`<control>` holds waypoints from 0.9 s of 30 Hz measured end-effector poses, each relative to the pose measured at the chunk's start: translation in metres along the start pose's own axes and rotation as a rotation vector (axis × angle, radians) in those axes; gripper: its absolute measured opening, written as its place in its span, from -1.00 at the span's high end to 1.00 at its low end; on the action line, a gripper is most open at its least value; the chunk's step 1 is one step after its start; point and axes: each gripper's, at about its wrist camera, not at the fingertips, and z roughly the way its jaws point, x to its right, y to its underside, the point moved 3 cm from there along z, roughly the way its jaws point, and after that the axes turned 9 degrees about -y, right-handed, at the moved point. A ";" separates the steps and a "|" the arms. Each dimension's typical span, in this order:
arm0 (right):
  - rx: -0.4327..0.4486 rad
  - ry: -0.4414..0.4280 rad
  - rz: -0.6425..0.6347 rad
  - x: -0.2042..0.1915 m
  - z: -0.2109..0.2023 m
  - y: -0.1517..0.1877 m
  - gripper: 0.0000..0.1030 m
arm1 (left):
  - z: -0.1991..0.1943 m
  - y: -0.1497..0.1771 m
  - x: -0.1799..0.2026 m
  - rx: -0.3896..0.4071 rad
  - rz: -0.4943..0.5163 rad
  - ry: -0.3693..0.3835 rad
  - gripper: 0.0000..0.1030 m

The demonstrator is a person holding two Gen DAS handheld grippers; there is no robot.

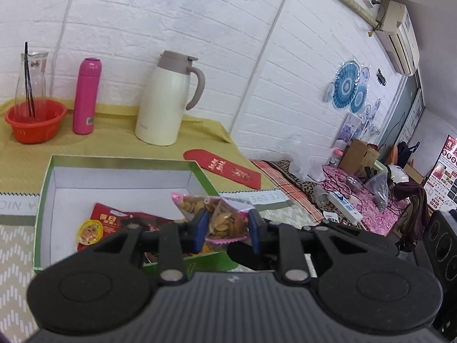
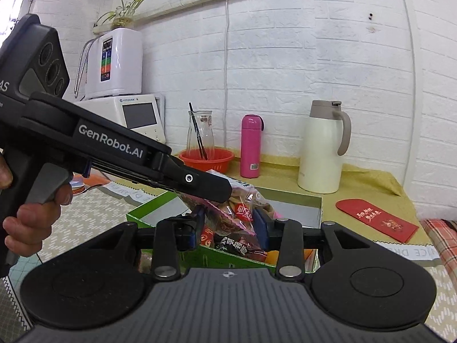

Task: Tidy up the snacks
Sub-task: 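Carry the pink-striped cookie bag into the green box and open the right gripper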

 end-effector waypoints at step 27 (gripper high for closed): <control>-0.181 0.008 0.080 0.044 0.103 0.028 -0.80 | 0.091 -0.004 -0.070 -0.041 -0.028 -0.176 -0.33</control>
